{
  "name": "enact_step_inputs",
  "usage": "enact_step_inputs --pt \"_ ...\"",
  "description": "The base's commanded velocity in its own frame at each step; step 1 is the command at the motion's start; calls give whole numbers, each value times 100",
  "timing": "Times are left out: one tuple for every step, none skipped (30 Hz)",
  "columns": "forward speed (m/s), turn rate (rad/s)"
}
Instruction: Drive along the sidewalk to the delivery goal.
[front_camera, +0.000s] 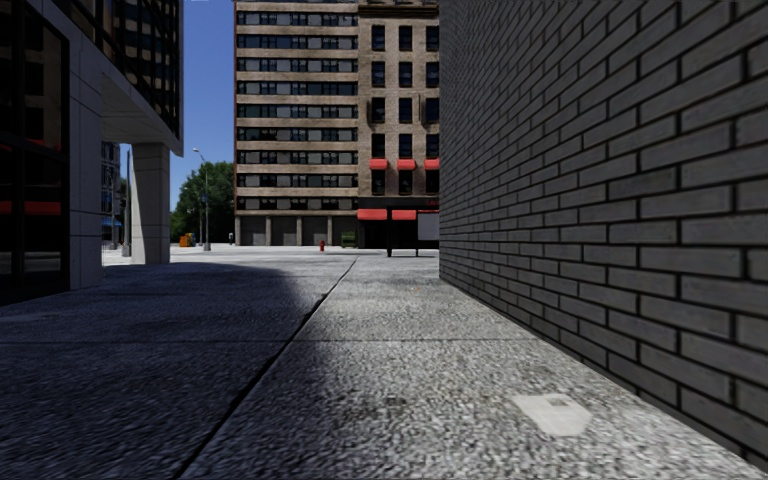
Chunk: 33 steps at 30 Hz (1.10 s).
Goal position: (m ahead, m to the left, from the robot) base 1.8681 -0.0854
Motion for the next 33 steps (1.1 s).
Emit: enact_step_inputs --pt "162 0" --pt "172 0" --pt "172 0" --pt "200 0" --pt "200 0" --pt "196 0" --pt "196 0" --pt "193 0" --pt "191 0" --pt "189 0" --pt "187 0" --pt "187 0" --pt "183 0" --pt "176 0" --pt "176 0" --pt "164 0" --pt "162 0" --pt "134 0" --pt "134 0" --pt "134 0" --pt "132 0" --pt "130 0" --pt "130 0" --pt "119 0" --pt "107 4" --pt "107 4" --pt "102 9" --pt "99 11" --pt "99 0" --pt "99 0" --pt "98 0" --pt "98 0" --pt "98 0"
